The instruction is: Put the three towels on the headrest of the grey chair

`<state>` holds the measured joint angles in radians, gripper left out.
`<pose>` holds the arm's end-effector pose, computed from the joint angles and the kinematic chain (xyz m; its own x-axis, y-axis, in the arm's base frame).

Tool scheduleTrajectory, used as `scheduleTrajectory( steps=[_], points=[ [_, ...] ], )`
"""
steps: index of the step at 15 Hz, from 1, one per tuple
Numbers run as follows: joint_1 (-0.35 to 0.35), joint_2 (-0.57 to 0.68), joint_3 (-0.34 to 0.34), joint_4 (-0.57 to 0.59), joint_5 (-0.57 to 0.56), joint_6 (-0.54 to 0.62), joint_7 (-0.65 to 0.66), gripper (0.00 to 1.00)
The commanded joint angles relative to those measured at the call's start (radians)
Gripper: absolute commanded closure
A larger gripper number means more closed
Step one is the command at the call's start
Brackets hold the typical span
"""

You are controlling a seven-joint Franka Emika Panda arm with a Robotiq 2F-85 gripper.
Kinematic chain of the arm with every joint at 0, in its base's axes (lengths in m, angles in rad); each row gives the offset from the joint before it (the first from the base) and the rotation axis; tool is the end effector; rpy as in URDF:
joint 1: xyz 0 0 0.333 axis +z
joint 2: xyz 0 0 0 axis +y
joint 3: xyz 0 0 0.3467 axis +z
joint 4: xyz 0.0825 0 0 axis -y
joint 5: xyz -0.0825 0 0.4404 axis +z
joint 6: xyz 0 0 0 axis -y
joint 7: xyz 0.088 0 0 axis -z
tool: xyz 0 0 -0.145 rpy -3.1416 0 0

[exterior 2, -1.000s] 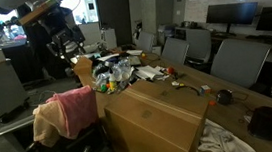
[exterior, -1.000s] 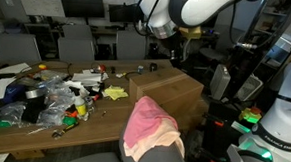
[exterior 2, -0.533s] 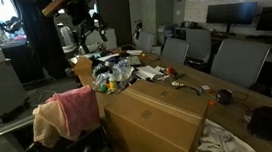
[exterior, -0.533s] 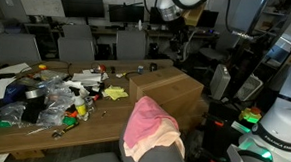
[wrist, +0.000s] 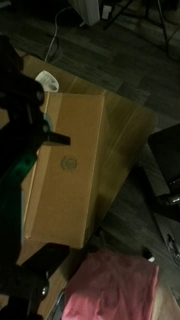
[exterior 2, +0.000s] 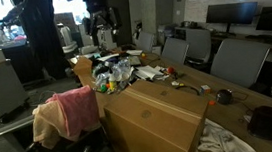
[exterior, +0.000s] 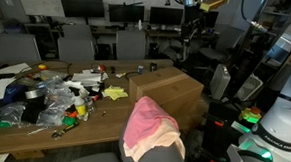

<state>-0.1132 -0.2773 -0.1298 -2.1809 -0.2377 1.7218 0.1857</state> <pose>0.4673 -0.1498 0.4658 0.9186 -0.3665 -0.1477 -0.3310 -0.9179 0.2188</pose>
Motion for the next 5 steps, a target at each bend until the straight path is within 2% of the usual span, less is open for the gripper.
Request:
scheduleTrajectory(
  steps=[1, 5],
  points=[
    [-0.034, -0.137, -0.027, -0.12, 0.103, 0.107, 0.012, 0.0],
    [-0.069, -0.251, -0.035, -0.243, 0.152, 0.252, 0.017, 0.0]
  ],
)
